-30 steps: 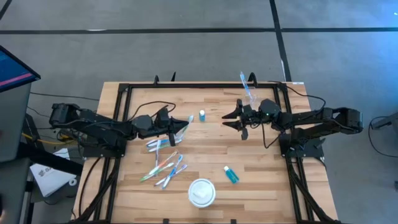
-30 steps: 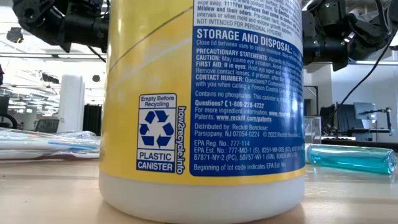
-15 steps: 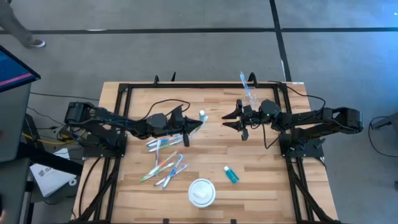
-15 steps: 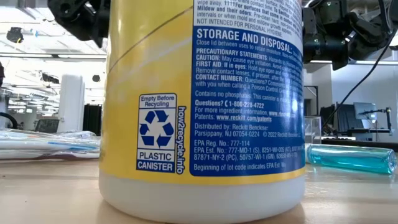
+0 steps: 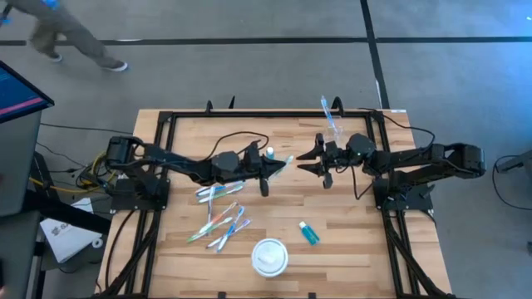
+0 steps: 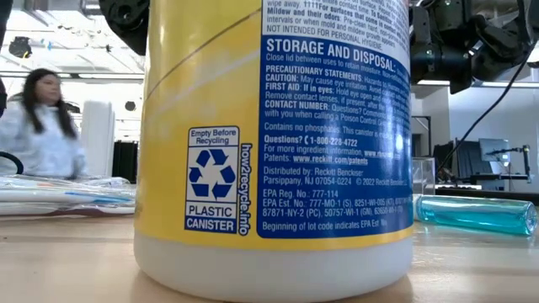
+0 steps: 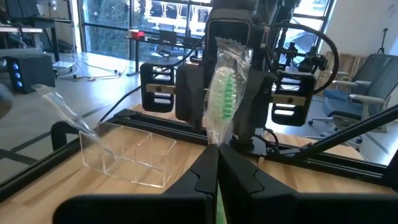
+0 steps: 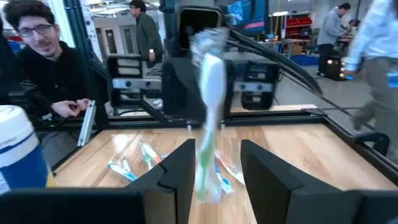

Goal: Pick & Place toothbrushing station
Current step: Put the green toothbrush into the transparent organizer

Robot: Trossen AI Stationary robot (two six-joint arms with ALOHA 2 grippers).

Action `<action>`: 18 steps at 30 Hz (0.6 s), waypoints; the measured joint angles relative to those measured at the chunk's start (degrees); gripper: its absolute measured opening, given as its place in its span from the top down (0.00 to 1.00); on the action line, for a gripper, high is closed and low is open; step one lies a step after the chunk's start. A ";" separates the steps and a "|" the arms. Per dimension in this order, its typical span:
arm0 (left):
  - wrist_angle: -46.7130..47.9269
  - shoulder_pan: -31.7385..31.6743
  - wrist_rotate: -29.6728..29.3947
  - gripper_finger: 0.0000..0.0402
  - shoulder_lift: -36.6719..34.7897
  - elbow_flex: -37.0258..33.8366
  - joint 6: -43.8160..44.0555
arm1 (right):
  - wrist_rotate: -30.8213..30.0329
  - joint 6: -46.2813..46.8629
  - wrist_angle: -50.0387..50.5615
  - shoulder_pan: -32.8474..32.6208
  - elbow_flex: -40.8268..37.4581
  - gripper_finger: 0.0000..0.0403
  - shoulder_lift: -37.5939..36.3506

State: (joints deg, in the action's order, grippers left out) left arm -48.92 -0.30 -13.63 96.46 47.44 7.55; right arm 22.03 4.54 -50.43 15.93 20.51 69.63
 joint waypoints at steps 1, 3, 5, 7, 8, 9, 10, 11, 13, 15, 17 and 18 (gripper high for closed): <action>0.01 0.00 0.01 1.00 0.50 0.34 -0.01 | 0.01 -0.02 -0.16 -0.25 0.00 0.70 0.00; 0.00 0.00 0.01 1.00 1.37 1.13 -0.02 | 0.04 0.00 -1.00 -0.61 0.00 0.70 0.02; -0.16 0.00 0.02 1.00 2.11 1.85 -0.02 | 0.01 -0.02 -1.93 -0.96 0.00 0.70 0.02; -0.13 0.00 0.03 1.00 2.90 2.57 -0.03 | 0.01 -0.02 -2.32 -1.23 0.00 0.70 0.02; -0.05 0.00 0.07 1.00 2.96 2.69 -0.04 | 0.01 -0.02 -2.34 -1.34 0.00 0.70 0.02; -0.10 0.00 0.19 1.00 2.96 2.82 -0.07 | 0.01 -0.04 -2.38 -1.35 0.00 0.70 0.02; -0.18 0.00 0.39 1.00 2.96 3.10 -0.18 | 0.01 -0.04 -2.39 -1.35 0.00 0.70 0.02; -0.40 0.00 0.50 1.00 2.93 3.26 -0.41 | 0.01 -0.04 -2.39 -1.35 0.00 0.70 0.02; -0.56 0.07 0.50 1.00 2.93 3.55 -1.24 | -0.22 -0.07 -2.41 -1.35 0.00 0.70 0.02; -0.63 0.29 0.75 1.00 2.93 3.96 -1.33 | -0.93 -0.17 -2.41 -1.35 0.00 0.70 0.02; -0.81 0.33 1.20 1.00 2.93 4.06 -1.33 | -0.95 -0.17 -2.43 -1.35 0.00 0.70 0.02; -0.81 0.33 1.20 1.00 2.93 4.06 -1.33 | -0.95 -0.17 -2.43 -1.35 0.00 0.70 0.02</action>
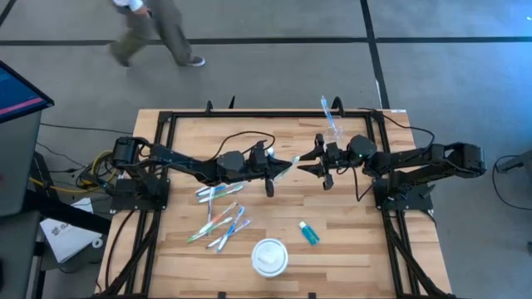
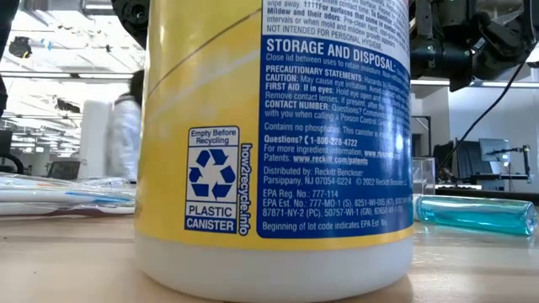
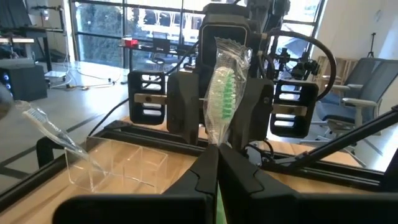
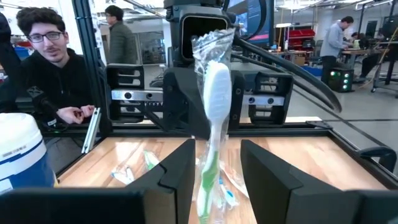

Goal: Pick & Place toothbrushing station
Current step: Put the green toothbrush into the transparent organizer

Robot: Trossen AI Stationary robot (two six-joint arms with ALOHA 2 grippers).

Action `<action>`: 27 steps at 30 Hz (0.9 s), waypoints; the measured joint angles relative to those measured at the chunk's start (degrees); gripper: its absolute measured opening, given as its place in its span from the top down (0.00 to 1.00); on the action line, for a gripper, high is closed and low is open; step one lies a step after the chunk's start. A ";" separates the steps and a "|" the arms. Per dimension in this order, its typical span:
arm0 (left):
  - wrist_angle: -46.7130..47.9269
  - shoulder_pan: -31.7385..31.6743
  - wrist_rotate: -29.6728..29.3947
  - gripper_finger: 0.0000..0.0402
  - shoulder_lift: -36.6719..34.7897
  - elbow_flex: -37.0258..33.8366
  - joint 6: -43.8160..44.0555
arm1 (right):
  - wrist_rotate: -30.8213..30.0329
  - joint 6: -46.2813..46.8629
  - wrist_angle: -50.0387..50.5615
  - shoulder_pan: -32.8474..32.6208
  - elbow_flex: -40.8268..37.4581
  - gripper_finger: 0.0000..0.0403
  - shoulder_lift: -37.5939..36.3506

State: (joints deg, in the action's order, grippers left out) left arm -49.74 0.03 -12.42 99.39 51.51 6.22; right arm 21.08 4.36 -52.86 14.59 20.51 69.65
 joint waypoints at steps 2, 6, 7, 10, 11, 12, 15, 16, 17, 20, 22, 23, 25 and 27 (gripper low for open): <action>-0.21 0.00 0.04 1.00 0.00 0.00 0.00 | 0.00 0.07 -0.02 0.00 0.00 0.70 0.00; -0.39 0.00 0.19 1.00 0.00 0.00 0.00 | -0.12 0.15 -0.35 -0.01 0.00 0.70 0.00; -0.48 0.00 0.22 1.00 0.00 0.00 0.00 | -0.15 0.15 -0.49 -0.12 0.02 0.70 0.00; -0.59 0.00 0.23 1.00 0.00 0.00 0.01 | -0.14 0.15 -0.31 -0.72 0.58 0.70 0.00; -0.61 0.00 0.22 1.00 0.00 0.00 0.02 | -0.14 0.11 -0.31 -1.02 0.90 0.70 0.00; -0.63 0.00 0.23 1.00 0.00 0.00 0.02 | -0.15 -0.17 -0.29 -1.30 1.20 0.70 0.00; -0.68 0.04 0.22 1.00 0.00 0.00 0.00 | -0.15 -0.28 0.35 -1.86 1.95 0.70 0.00; -0.78 0.06 0.22 1.00 -0.02 0.00 0.02 | -0.15 -0.30 0.35 -1.98 2.09 0.70 0.00; -0.88 0.14 0.22 1.00 -0.02 0.00 0.02 | -0.15 -0.32 0.43 -2.19 2.20 0.70 0.00; -0.96 0.28 0.22 1.00 -0.02 0.00 0.00 | -0.17 -0.35 0.55 -2.20 2.25 0.70 0.00; -0.98 0.33 0.23 1.00 -0.02 0.00 0.01 | -0.17 -0.45 0.64 -2.21 2.25 0.70 0.00; -1.00 0.33 0.30 1.00 -0.02 0.00 0.01 | -0.29 -0.45 0.81 -2.20 2.25 0.70 0.00; -1.31 0.33 0.41 1.00 -0.02 0.00 0.01 | -1.49 -0.46 1.10 -2.21 2.25 0.70 0.00; -1.49 0.33 0.43 1.00 -0.02 0.00 0.00 | -2.41 -0.58 1.16 -2.25 2.25 0.70 0.00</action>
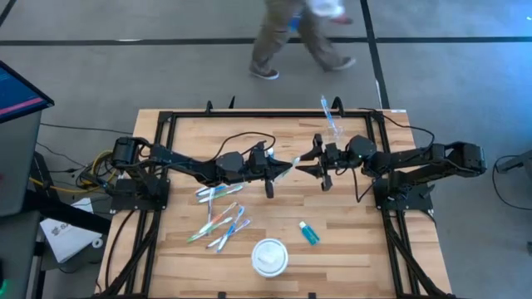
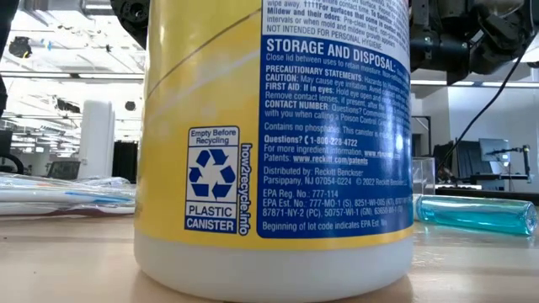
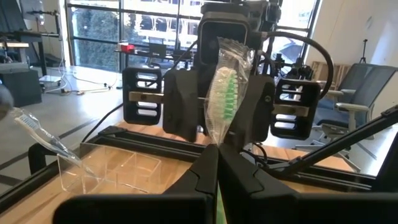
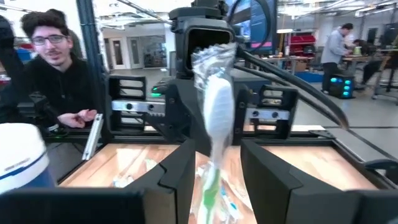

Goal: Pick & Place toothbrushing station
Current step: Put the green toothbrush into the transparent organizer

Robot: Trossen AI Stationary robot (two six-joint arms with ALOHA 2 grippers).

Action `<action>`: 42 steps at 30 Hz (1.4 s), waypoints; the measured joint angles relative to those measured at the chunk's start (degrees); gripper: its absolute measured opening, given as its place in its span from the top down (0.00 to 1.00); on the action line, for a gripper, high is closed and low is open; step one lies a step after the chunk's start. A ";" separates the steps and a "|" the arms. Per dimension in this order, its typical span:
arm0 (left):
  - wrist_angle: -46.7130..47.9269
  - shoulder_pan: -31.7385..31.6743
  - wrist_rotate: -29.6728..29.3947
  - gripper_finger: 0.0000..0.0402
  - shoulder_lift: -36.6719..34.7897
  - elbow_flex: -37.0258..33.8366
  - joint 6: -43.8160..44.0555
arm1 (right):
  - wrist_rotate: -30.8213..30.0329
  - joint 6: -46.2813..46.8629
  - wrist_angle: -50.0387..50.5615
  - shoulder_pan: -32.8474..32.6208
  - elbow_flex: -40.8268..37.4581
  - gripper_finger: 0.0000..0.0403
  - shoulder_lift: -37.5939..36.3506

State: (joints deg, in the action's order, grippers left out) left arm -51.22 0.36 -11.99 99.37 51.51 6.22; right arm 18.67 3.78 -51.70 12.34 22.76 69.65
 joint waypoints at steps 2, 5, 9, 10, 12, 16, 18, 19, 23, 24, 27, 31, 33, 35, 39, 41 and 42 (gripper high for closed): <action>-0.01 0.00 0.00 1.00 0.00 0.00 0.01 | -0.54 -0.80 0.11 0.00 0.00 0.70 0.00; -0.25 0.00 0.02 1.00 -0.02 0.00 0.01 | -0.71 -0.82 0.11 0.00 0.00 0.70 0.00; -0.31 0.00 0.07 1.00 -0.02 0.00 0.02 | -0.71 -0.80 0.11 0.00 0.00 0.70 0.00; -0.33 0.00 0.07 1.00 -0.02 0.00 0.00 | -0.71 -0.80 0.11 0.00 0.00 0.70 0.00; -0.35 0.17 0.09 1.00 -0.02 0.00 0.02 | -0.71 -0.80 0.11 0.00 0.00 0.70 0.00; -0.42 0.28 0.20 1.00 -0.04 0.00 -0.28 | -0.71 -0.80 0.08 0.00 0.00 0.70 0.00; -0.43 0.28 0.26 1.00 -0.04 0.00 -0.36 | -0.71 -0.80 0.05 0.00 0.00 0.70 0.00; -0.44 0.28 0.26 1.00 -0.04 0.00 -0.39 | -0.71 -0.80 0.04 0.00 0.00 0.70 0.00; -0.49 0.28 0.24 1.00 -0.04 0.00 -0.40 | -0.71 -0.80 0.02 0.00 0.00 0.70 0.00; -0.66 0.28 0.24 1.00 -0.04 -0.02 -0.39 | -0.73 -0.80 0.04 0.00 0.00 0.70 0.00; -0.81 0.28 0.24 1.00 -0.04 -0.02 -0.40 | -0.74 -0.80 -0.01 -0.17 0.00 0.70 0.00; -1.39 0.29 0.20 1.00 0.51 -0.07 -0.42 | -0.74 -0.84 -0.82 -0.76 0.00 0.70 0.00; -1.57 0.28 0.20 1.00 0.86 -0.07 -0.42 | -0.74 -0.97 -0.71 -0.81 0.00 0.70 0.00; -1.90 0.28 0.20 1.00 0.98 -0.07 -0.42 | -0.74 -0.93 -0.78 -0.81 0.00 0.70 0.00; -2.45 0.33 0.20 1.00 0.96 -0.07 -0.42 | -0.76 -1.21 -0.70 -0.98 0.00 0.70 0.00; -2.63 0.33 0.20 1.00 0.96 -0.07 -0.42 | -0.76 -1.21 -0.68 -1.06 0.00 0.71 0.00; -2.93 0.33 0.29 1.00 0.96 -0.07 -0.41 | -0.76 -1.21 -0.70 -1.05 0.00 0.72 0.00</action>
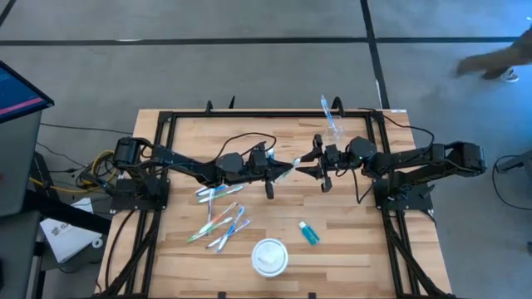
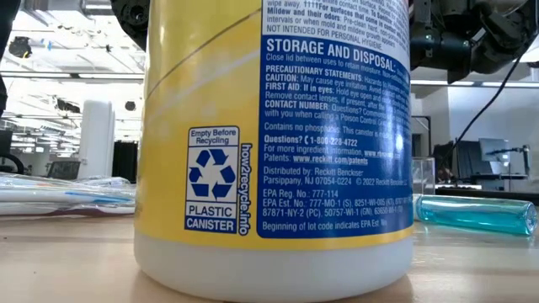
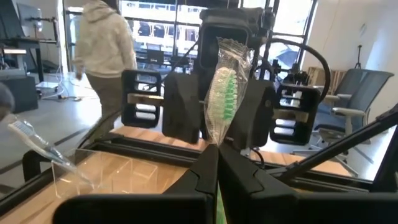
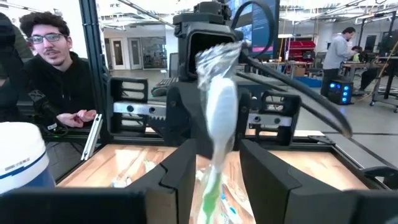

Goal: Pick & Place toothbrushing station
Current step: Put the green toothbrush into the transparent organizer

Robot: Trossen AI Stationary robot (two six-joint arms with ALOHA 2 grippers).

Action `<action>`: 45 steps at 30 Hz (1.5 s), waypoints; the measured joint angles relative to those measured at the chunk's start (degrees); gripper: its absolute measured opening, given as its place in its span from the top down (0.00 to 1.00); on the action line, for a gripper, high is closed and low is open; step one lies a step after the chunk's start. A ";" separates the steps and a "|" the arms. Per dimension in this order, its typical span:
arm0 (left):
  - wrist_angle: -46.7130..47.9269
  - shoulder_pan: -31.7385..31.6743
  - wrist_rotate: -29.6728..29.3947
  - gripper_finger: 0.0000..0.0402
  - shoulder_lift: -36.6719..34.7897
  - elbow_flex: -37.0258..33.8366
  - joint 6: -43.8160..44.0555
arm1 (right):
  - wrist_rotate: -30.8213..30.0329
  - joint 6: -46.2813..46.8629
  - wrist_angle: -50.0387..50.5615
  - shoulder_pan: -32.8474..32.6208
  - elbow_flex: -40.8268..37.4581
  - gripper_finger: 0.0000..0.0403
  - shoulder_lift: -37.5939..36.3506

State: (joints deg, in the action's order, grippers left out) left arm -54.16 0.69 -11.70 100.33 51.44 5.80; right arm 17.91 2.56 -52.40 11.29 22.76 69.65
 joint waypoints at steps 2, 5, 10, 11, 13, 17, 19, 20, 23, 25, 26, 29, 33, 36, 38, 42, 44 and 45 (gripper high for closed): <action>-0.02 0.00 0.39 1.00 0.00 0.00 0.00 | 0.00 -0.08 0.00 -0.02 0.00 0.74 0.00; -0.04 0.00 0.61 1.00 0.00 0.00 0.00 | 0.00 -0.16 -0.15 -0.02 0.00 0.76 0.00; -0.08 0.00 0.61 1.00 0.00 0.00 0.00 | 0.00 -0.17 -0.41 -0.02 0.00 0.78 0.00; -0.09 0.00 0.63 1.00 0.00 0.00 0.00 | 0.00 -0.17 -0.43 -0.02 0.00 0.78 0.00; -0.15 0.00 0.63 1.00 0.00 0.00 0.00 | 0.00 -0.17 -0.42 -0.02 0.00 0.78 0.00; -0.34 0.00 0.64 1.00 0.00 0.00 0.00 | 0.00 -0.15 -0.52 -0.02 0.00 0.78 0.00; -0.39 0.00 0.65 1.00 0.00 0.00 0.00 | 0.00 -0.17 -0.52 -0.02 0.00 0.78 0.00; -0.42 0.00 0.65 1.00 0.00 0.00 0.00 | 0.00 -0.17 -0.55 -0.02 0.00 0.78 0.00; -0.43 0.00 0.65 1.00 0.00 0.00 0.00 | 0.00 -0.17 -0.76 -0.02 0.00 0.78 0.00; -0.45 0.00 0.65 1.00 0.00 0.00 0.00 | 0.00 -0.17 -0.92 -0.02 0.03 0.78 0.00; -0.45 0.00 0.65 1.00 0.00 0.00 0.00 | 0.00 -0.15 -0.65 -0.02 0.18 0.78 0.00; -0.78 0.00 0.65 1.00 0.00 0.00 0.00 | -0.01 -0.25 -0.47 -0.48 1.08 0.78 0.52; -0.81 0.00 0.84 1.00 0.00 0.00 0.00 | -0.07 -1.78 -0.13 -1.68 2.81 0.79 4.20; -0.32 0.04 0.04 1.00 -0.02 -0.31 -0.24 | 0.58 -2.36 -0.80 -1.77 4.24 0.83 7.66; -0.48 -0.02 -0.34 1.00 -0.18 -0.78 -0.34 | 1.07 -2.03 -0.68 -1.32 4.92 0.87 8.75; -1.37 0.04 -0.07 1.00 -0.20 -1.82 -0.35 | 2.97 -1.92 -0.05 -0.81 5.14 0.89 7.85; -1.59 0.05 0.37 1.00 -0.07 -1.95 -0.14 | 3.34 -1.59 1.23 -0.63 5.07 0.87 6.68; -1.95 -0.01 0.69 1.00 -0.07 -1.90 0.00 | 3.45 -1.13 1.63 -0.61 5.09 0.85 5.90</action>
State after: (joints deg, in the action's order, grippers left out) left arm -56.11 0.68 -11.01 100.27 49.55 5.81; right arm 21.37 1.44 -50.77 10.68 27.86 75.55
